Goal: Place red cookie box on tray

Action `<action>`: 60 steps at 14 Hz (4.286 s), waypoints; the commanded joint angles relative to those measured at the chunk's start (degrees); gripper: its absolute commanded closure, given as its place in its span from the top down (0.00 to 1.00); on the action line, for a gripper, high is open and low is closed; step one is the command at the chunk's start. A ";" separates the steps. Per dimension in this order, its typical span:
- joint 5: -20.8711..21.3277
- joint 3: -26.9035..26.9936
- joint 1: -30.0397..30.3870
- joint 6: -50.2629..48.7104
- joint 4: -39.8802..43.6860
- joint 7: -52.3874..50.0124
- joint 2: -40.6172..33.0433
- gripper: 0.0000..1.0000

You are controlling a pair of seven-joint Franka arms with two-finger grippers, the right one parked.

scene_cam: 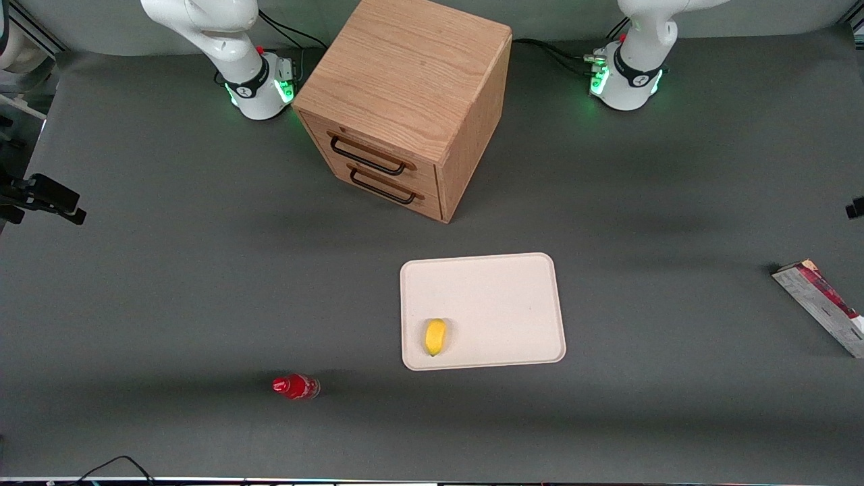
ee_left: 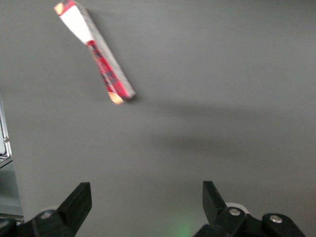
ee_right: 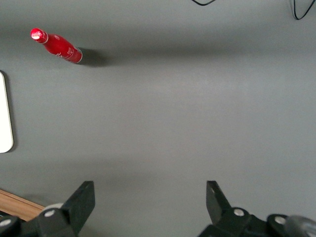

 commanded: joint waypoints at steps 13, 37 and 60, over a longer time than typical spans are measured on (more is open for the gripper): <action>-13.84 9.21 2.39 38.03 0.93 6.46 29.29 0.95; -5.07 -23.26 -2.79 -13.45 24.93 -28.90 12.68 0.00; 8.66 -42.83 -4.38 14.74 8.02 -51.38 24.73 1.00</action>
